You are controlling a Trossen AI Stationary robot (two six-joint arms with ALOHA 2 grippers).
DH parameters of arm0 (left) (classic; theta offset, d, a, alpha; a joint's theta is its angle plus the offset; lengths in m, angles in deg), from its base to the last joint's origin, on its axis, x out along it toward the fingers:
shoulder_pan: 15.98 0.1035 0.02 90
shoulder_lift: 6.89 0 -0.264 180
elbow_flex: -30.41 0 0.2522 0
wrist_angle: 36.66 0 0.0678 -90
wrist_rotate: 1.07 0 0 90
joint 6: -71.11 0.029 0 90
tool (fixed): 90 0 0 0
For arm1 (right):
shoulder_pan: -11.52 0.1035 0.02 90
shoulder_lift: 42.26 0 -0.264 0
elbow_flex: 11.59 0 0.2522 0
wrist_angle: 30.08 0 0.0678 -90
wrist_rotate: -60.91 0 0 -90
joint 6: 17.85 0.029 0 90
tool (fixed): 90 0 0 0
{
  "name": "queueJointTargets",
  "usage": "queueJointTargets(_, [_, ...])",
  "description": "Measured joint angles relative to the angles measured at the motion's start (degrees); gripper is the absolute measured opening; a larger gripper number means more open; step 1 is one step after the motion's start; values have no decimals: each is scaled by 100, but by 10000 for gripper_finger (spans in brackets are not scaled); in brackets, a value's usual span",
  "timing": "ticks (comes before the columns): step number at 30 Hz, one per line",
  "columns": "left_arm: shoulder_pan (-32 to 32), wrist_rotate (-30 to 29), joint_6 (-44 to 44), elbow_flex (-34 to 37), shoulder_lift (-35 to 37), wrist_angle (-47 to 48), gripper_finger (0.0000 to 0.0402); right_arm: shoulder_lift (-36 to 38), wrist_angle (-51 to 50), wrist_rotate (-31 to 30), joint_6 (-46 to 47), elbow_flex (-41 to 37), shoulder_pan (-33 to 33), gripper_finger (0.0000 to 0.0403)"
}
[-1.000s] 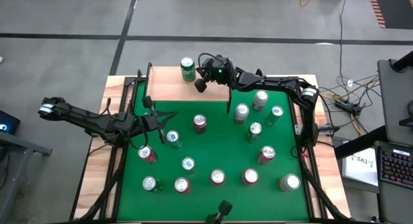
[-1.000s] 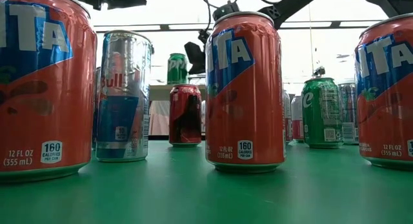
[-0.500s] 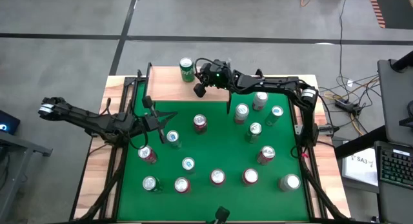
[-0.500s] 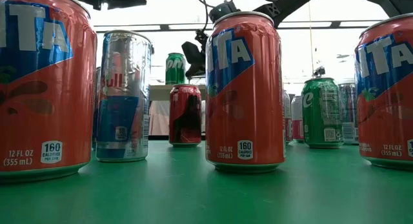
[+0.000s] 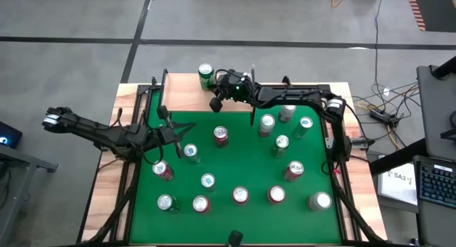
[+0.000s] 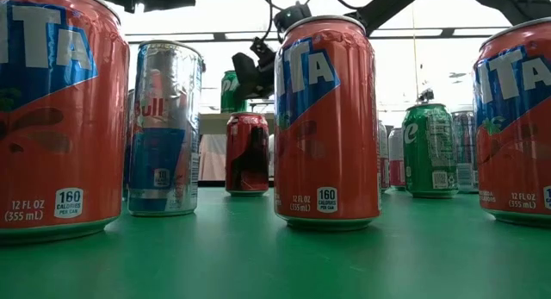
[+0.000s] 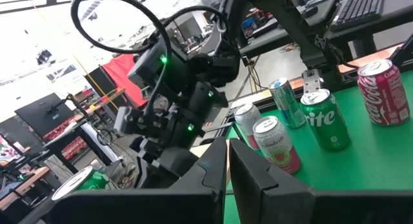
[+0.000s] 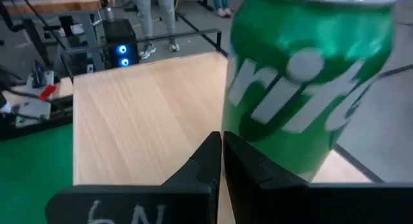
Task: Place canned beverage on shelf
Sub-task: Put the blue can on the shelf
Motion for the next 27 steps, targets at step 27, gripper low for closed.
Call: queueJointTargets(27, [0,0,20,0,0,0,3,-45,357,-47,-60,0,-208,9])
